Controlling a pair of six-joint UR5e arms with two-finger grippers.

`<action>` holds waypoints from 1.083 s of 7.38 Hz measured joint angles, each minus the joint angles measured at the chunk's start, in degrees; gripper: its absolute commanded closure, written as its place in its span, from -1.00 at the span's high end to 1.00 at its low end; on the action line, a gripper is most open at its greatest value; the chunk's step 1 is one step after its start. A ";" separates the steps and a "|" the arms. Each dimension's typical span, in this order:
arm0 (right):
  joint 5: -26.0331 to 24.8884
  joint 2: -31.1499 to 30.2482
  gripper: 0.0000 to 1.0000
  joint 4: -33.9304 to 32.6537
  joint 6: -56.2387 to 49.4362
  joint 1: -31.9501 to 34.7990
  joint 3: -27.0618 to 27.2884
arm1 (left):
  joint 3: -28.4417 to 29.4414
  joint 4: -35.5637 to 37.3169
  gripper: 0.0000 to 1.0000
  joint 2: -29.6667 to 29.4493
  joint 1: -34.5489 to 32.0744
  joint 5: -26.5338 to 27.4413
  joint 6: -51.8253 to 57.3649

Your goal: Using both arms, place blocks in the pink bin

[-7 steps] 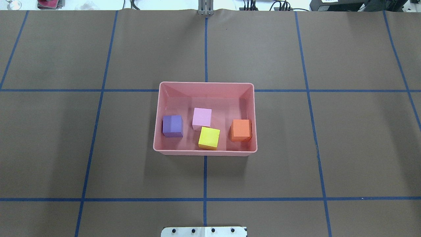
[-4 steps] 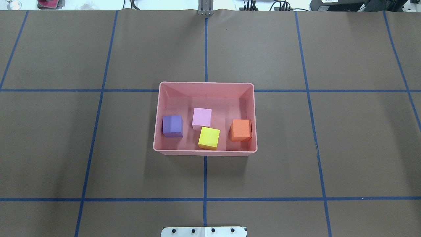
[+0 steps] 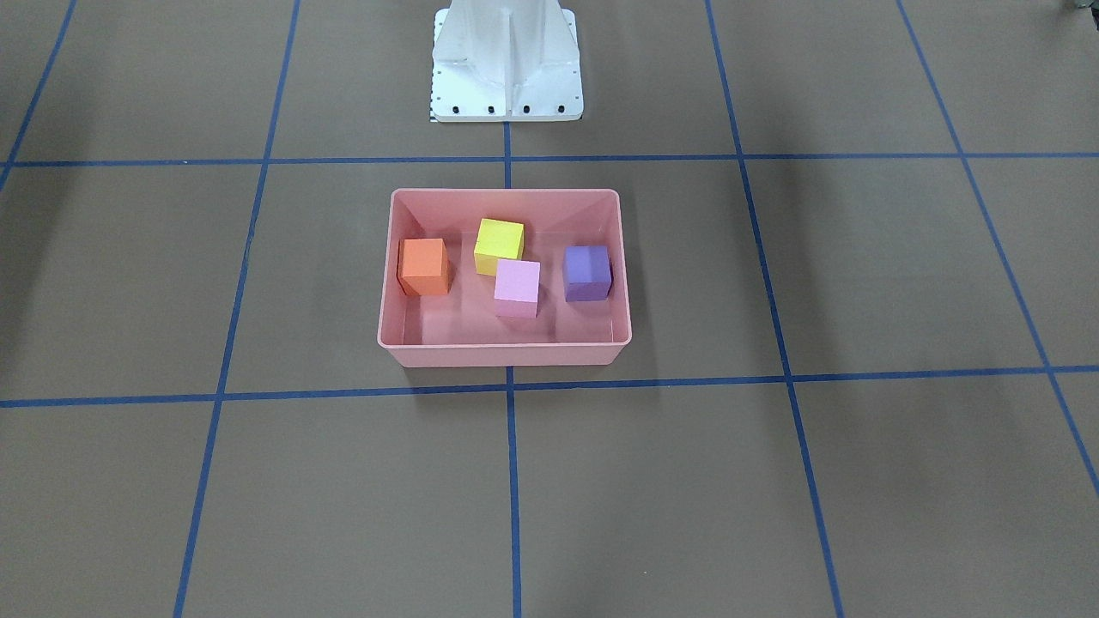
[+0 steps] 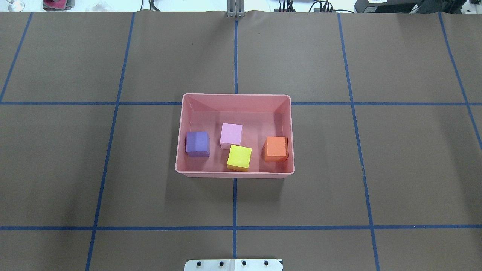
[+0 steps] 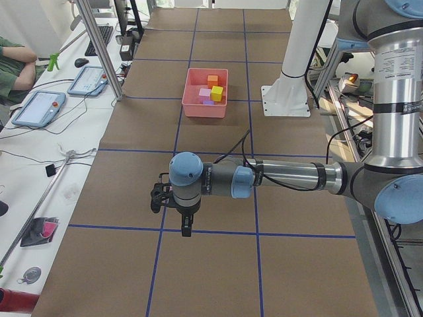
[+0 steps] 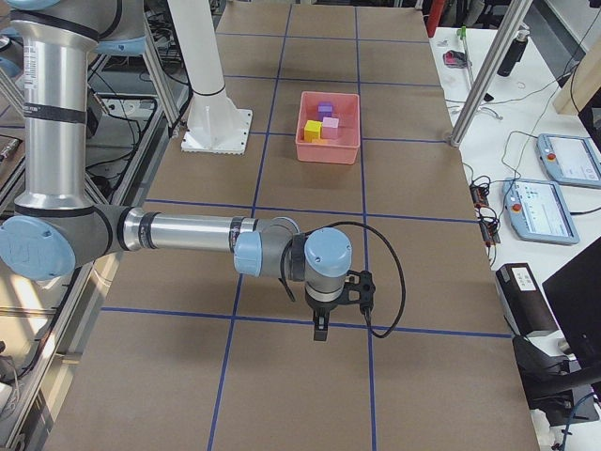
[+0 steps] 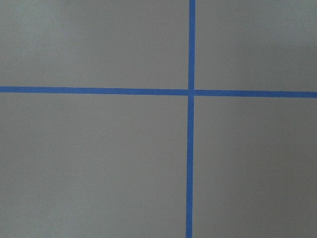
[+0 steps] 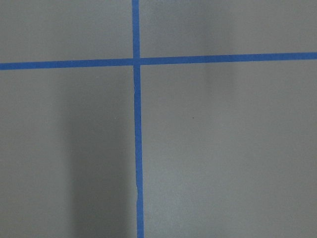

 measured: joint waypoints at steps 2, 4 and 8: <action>0.03 -0.20 1.00 0.57 0.17 0.02 1.62 | -0.08 -0.01 1.00 0.02 0.01 0.10 0.05; 0.13 -0.28 1.00 0.81 0.21 0.02 1.89 | -0.10 -0.01 1.00 0.01 0.01 0.13 0.06; 0.43 -0.36 1.00 0.86 0.27 0.02 1.75 | -0.07 -0.01 1.00 -0.09 0.03 0.27 0.06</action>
